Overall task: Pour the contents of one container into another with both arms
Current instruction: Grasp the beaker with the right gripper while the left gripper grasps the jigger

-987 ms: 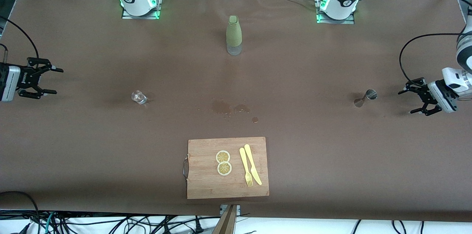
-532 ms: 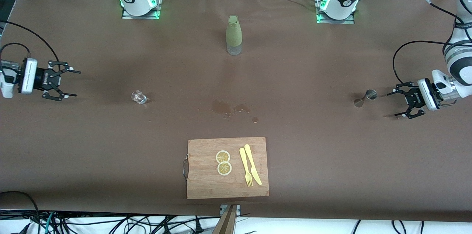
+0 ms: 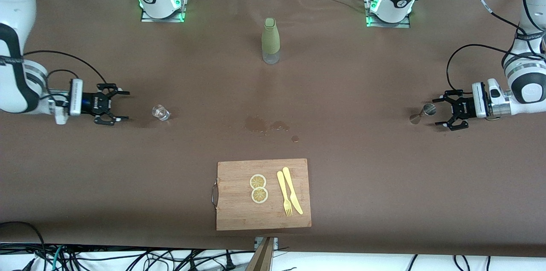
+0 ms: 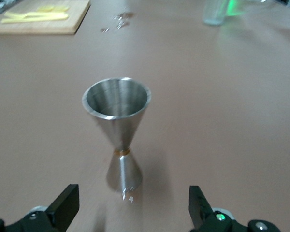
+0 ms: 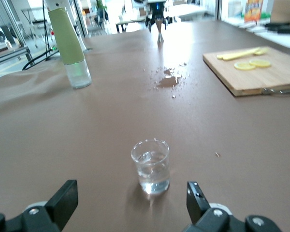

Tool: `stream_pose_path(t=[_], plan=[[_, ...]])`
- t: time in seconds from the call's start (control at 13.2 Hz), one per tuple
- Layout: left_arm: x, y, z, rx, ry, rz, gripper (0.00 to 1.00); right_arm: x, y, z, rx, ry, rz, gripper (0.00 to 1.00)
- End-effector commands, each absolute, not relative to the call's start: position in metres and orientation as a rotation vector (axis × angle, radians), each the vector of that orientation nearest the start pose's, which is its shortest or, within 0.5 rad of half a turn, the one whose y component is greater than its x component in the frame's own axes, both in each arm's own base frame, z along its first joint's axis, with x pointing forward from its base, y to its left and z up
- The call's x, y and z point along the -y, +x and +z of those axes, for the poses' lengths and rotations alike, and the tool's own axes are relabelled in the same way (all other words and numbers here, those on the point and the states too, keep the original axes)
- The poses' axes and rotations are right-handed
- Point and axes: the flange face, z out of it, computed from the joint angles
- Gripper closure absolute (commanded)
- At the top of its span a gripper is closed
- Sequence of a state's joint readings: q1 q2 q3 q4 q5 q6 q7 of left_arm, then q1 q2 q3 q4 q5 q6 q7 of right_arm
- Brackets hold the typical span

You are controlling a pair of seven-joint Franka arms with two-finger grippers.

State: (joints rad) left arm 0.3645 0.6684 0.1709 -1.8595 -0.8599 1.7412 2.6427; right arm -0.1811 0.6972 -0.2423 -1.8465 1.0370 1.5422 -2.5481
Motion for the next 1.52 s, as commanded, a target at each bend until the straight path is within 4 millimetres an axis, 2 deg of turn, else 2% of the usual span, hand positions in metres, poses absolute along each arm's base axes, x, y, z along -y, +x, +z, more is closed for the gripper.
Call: stream_pose_path(t=[0.0, 0.38, 0.68, 0.84, 0.99, 1.06, 1.14, 1.29, 1.37, 1.44], plan=[[-0.219, 0.521, 0.133, 1.686, 1.517, 0.91, 0.0, 0.118, 0.539, 0.109, 1.392, -1.385, -0.948, 0.0], [-0.195, 0.527, 0.114, 1.689, 1.468, 0.975, 0.0, 0.103, 0.521, 0.061, 1.312, -1.323, -1.025, 0.0], [-0.188, 0.528, 0.109, 1.685, 1.459, 0.977, 0.02, 0.089, 0.528, 0.055, 1.303, -1.31, -1.056, 0.0], [-0.189, 0.529, 0.11, 1.692, 1.455, 0.977, 0.12, 0.08, 0.531, 0.051, 1.294, -1.304, -1.063, 0.03], [-0.188, 0.529, 0.11, 1.731, 1.421, 1.007, 0.22, 0.073, 0.532, 0.047, 1.287, -1.304, -1.065, 0.22], [-0.188, 0.528, 0.109, 1.73, 1.42, 1.008, 0.22, 0.074, 0.532, 0.046, 1.291, -1.312, -1.065, 0.25], [-0.188, 0.527, 0.109, 1.728, 1.42, 1.008, 0.23, 0.072, 0.533, 0.043, 1.296, -1.315, -1.06, 0.25], [-0.188, 0.526, 0.108, 1.73, 1.417, 1.007, 0.27, 0.055, 0.541, 0.041, 1.28, -1.311, -1.084, 0.25], [-0.187, 0.526, 0.108, 1.729, 1.417, 1.007, 0.33, 0.049, 0.544, 0.038, 1.279, -1.315, -1.088, 0.26], [-0.187, 0.525, 0.108, 1.735, 1.407, 1.008, 0.44, 0.047, 0.545, 0.036, 1.274, -1.324, -1.09, 0.32]])
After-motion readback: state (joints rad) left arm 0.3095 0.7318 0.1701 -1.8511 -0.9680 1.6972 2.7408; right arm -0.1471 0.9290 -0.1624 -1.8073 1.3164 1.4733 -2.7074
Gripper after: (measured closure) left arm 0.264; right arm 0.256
